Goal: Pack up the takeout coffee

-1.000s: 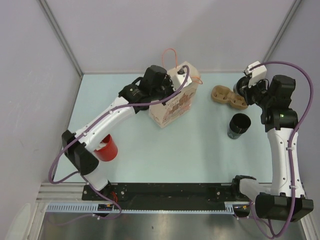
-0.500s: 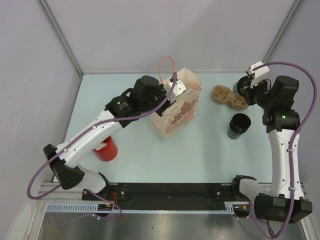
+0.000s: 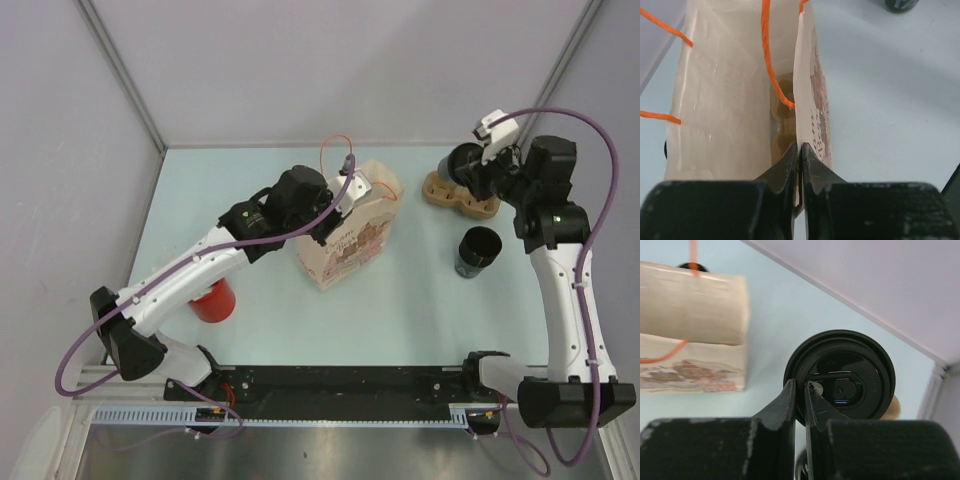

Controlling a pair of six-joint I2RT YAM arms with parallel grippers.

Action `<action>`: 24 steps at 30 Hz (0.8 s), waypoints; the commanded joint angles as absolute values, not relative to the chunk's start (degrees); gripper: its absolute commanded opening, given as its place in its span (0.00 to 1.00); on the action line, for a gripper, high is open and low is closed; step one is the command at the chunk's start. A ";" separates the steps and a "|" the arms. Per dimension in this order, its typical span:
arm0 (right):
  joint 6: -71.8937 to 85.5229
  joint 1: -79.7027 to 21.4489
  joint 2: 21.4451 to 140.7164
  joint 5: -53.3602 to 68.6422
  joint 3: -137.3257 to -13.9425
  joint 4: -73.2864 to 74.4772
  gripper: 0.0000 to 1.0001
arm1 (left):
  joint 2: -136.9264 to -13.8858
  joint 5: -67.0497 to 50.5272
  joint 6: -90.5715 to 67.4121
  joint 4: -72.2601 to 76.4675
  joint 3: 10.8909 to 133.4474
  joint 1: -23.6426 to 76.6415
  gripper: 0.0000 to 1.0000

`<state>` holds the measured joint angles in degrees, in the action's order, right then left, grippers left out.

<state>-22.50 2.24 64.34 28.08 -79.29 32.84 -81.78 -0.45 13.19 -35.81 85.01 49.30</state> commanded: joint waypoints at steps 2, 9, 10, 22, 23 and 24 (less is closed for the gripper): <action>-22.24 -8.25 68.20 24.08 -88.93 37.61 0.00 | -79.28 -2.54 10.11 -35.15 85.25 49.92 0.17; -16.53 -11.16 75.23 25.84 -101.68 40.78 0.00 | -78.93 -9.04 10.72 -37.00 88.50 50.01 0.57; -16.09 -11.51 76.97 27.06 -102.99 41.65 0.00 | -78.84 -9.84 10.81 -37.18 88.94 50.01 0.61; -13.36 -19.68 90.17 32.52 -121.53 52.45 0.00 | -78.40 -5.89 15.55 -37.18 99.75 47.99 0.99; -13.53 -20.21 90.78 32.61 -122.34 53.34 0.00 | -78.14 -5.54 15.64 -37.00 100.10 46.60 0.99; -13.62 -21.43 92.01 32.69 -123.21 54.13 0.00 | -77.87 -5.28 15.82 -36.65 100.63 45.89 0.99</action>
